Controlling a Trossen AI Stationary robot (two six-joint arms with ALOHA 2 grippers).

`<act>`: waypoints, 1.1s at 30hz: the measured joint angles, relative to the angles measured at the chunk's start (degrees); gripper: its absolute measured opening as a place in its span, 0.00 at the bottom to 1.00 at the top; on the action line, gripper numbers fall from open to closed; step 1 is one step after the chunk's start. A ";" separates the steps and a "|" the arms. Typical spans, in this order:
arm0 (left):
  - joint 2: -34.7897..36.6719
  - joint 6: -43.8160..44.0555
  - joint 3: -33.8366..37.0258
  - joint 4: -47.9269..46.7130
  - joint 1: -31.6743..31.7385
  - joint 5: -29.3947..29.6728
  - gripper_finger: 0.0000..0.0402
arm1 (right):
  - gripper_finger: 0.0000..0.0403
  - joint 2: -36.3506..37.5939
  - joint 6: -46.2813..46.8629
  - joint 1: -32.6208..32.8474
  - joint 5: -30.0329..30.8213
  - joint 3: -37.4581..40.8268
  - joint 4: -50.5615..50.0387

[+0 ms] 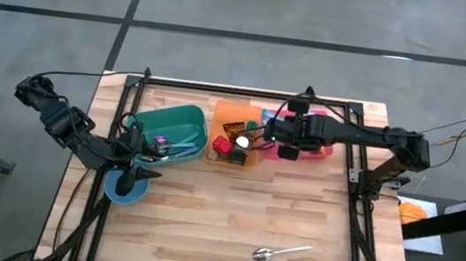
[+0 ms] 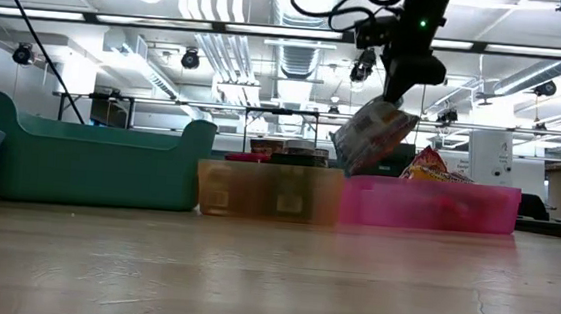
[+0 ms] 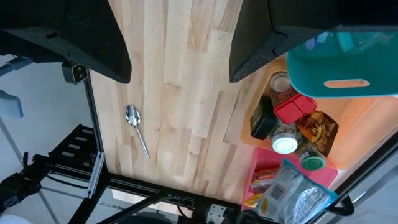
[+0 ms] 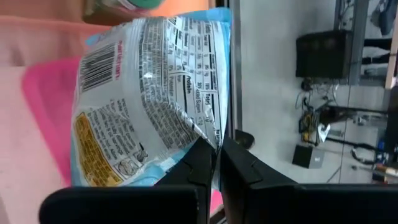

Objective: Pick & Place Food Item
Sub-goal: Put the light blue noodle pack into the pink bin

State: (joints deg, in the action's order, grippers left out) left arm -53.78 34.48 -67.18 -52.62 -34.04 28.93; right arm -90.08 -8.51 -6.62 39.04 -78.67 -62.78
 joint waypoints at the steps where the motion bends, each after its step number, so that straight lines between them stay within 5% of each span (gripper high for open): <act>1: 0.00 0.00 0.00 0.00 0.00 0.00 0.67 | 0.03 0.00 0.20 -0.55 0.01 0.08 0.04; 9: 0.00 -0.02 0.00 0.00 0.00 0.00 0.67 | 0.03 0.00 8.21 -3.66 7.03 0.26 -0.04; 21: 0.00 -0.15 0.00 0.00 0.00 0.00 0.67 | 0.03 -0.02 15.49 -4.36 7.07 3.84 2.63; 33: 0.00 -0.13 0.00 0.02 0.00 0.00 0.67 | 0.03 -2.91 21.40 -5.37 4.86 11.24 17.09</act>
State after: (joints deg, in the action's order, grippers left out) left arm -53.78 34.35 -67.18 -52.60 -34.04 28.93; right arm -93.00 12.89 -11.99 43.90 -67.43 -45.70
